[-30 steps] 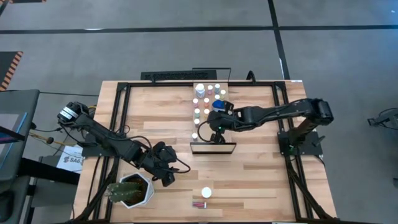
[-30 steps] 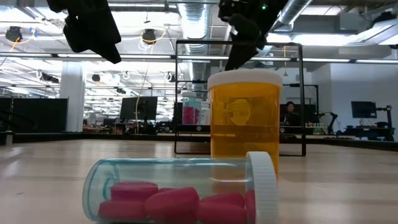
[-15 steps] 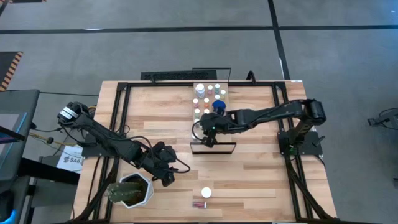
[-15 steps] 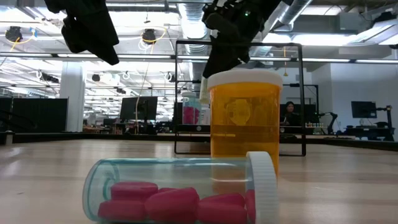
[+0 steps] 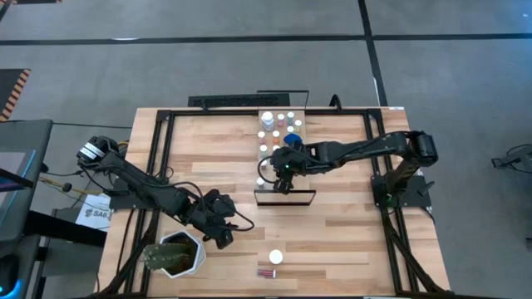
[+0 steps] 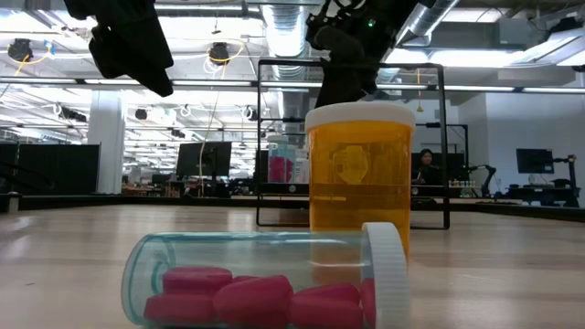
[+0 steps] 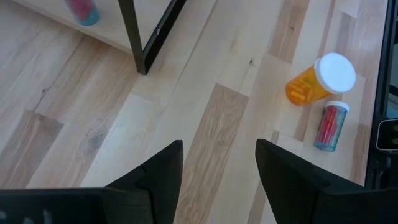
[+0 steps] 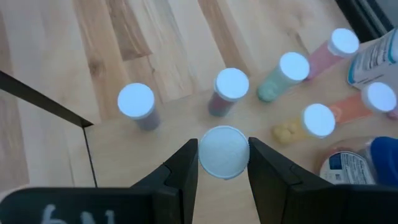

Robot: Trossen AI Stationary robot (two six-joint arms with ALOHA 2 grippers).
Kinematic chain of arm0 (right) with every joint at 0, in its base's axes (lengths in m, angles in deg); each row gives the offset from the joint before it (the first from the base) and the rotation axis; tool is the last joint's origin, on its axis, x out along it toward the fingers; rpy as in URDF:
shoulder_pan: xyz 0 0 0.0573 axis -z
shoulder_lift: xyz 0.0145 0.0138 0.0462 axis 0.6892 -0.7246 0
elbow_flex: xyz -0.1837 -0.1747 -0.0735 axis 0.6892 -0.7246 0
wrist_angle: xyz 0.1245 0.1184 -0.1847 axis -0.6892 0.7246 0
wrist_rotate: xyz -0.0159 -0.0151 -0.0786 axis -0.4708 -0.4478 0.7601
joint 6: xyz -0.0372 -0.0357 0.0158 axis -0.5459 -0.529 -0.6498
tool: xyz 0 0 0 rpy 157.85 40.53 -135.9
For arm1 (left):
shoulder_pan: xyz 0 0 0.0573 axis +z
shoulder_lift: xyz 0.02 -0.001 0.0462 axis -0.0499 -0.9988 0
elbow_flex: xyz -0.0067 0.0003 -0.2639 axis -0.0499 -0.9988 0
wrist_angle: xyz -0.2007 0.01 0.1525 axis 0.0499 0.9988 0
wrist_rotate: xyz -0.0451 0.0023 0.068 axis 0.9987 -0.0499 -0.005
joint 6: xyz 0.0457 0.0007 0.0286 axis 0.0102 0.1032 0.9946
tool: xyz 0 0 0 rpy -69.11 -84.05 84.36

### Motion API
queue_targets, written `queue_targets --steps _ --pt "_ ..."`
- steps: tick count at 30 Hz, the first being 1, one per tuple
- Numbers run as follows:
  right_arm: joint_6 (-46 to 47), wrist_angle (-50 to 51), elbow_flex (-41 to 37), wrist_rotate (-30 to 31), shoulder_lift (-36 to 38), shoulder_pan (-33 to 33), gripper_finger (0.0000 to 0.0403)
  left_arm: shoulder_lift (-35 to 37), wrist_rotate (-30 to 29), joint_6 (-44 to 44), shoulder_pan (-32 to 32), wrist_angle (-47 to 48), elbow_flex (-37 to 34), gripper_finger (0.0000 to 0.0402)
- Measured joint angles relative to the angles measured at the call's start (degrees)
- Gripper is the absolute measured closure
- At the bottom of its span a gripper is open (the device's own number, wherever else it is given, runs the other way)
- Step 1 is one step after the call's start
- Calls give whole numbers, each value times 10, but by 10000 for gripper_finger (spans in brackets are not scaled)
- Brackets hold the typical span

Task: Pick and place medicine bottles onto shelf by color
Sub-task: Put the yellow pill bottle on the shelf

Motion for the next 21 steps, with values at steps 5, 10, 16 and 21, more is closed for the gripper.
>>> queue_targets --steps 5,10,16,21 --pt "0 -2 0 -17 -5 10 266 0 0 0 0 0 0 214" --pt "-6 -6 0 -33 -6 14 266 0 -1 0 0 0 0 214" --pt "-19 -8 -1 -31 -6 29 266 0 -2 0 0 0 0 214" --pt "-21 -16 -4 -31 -4 35 266 0 -2 -1 0 0 0 214"
